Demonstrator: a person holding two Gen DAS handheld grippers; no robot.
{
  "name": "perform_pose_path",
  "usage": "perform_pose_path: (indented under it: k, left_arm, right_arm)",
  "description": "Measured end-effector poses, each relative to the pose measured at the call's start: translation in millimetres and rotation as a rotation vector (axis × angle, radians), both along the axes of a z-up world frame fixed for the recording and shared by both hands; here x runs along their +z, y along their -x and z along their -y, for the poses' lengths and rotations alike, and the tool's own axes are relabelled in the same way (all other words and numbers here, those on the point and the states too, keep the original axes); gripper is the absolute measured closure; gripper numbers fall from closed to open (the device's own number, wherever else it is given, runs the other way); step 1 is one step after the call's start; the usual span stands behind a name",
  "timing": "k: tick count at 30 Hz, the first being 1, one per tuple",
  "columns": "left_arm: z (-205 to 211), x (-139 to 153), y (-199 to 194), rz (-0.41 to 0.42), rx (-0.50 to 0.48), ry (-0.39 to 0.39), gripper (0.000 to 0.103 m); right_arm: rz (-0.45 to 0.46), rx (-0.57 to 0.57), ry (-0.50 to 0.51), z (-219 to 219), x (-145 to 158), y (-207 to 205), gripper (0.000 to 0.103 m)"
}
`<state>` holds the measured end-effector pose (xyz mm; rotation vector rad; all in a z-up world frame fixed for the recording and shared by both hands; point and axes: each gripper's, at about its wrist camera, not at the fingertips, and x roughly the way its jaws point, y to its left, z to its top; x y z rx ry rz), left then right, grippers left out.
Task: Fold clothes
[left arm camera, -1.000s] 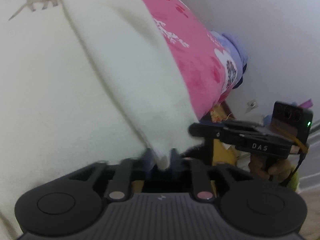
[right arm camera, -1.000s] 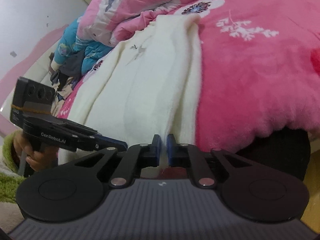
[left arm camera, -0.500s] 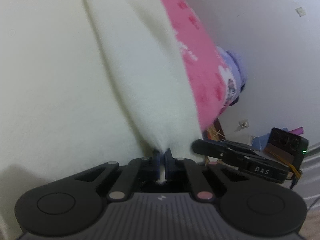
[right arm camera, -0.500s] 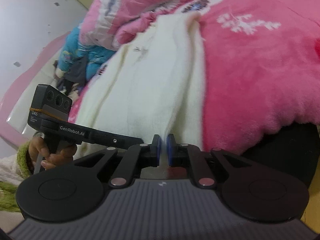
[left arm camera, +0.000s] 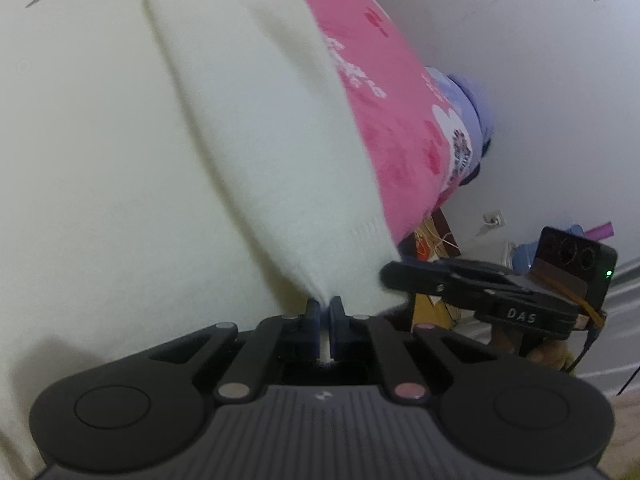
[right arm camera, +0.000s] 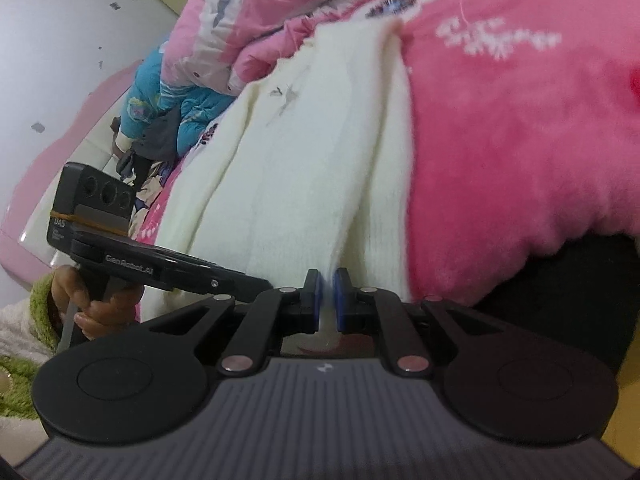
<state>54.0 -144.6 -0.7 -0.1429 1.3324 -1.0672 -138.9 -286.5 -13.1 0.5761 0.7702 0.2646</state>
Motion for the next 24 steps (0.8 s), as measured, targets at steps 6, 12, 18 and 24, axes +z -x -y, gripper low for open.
perform_pose_path:
  k: [6, 12, 18, 24]
  left_arm:
    - [6.1, -3.3, -2.4, -0.012, -0.017, 0.007, 0.099]
    - [0.0, -1.6, -4.0, 0.011, -0.049, 0.003, 0.099]
    - [-6.2, -18.2, -2.2, -0.03, -0.117, -0.076, 0.085]
    - [-28.6, 29.5, -20.3, 0.097, -0.114, 0.005, 0.075]
  right_arm:
    - [-0.001, 0.006, 0.055, 1.5, 5.8, 0.8, 0.097]
    - [-0.055, 0.002, 0.171, -2.2, -0.3, -2.4, 0.097]
    - [-0.147, 0.016, 0.329, -9.2, -13.2, -6.0, 0.094]
    - [0.01, -0.059, 0.344, 21.1, 32.4, 4.3, 0.093]
